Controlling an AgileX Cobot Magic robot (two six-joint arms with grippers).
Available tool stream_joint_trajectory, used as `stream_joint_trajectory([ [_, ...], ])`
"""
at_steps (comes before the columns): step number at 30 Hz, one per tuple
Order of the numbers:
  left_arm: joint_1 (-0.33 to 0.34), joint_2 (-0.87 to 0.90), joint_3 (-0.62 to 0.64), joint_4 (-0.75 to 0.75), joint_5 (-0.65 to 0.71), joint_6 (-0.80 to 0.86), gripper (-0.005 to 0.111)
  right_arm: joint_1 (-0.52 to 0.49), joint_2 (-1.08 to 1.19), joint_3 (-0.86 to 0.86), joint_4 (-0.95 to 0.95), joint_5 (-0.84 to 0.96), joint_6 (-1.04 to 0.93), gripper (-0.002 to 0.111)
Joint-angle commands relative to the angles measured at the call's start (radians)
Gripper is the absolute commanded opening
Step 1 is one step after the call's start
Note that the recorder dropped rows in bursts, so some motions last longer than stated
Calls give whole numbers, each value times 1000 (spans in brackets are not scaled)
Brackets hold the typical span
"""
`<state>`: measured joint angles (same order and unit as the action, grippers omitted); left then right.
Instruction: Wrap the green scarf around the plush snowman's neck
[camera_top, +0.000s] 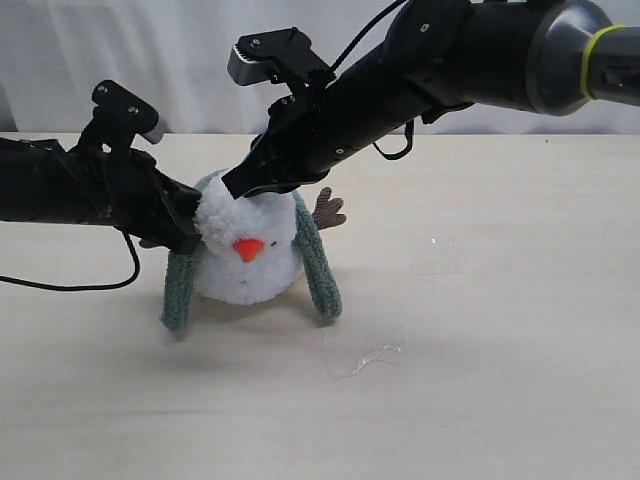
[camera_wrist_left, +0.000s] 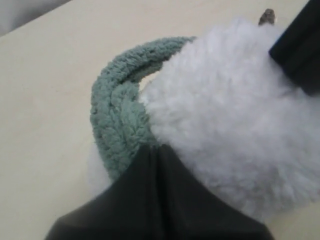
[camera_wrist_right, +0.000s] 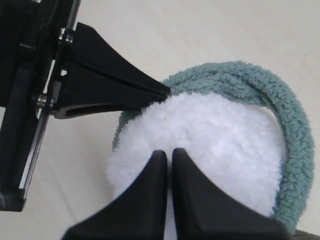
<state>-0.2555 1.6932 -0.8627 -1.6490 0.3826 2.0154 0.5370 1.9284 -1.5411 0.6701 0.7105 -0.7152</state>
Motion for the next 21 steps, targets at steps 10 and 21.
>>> stream_joint_trajectory([
  [10,0,2,-2,165,42,-153,0,1,-1,-5,2,5,6,4],
  [21,0,2,-29,45,-37,-87,0,1,-1,-5,2,5,6,4],
])
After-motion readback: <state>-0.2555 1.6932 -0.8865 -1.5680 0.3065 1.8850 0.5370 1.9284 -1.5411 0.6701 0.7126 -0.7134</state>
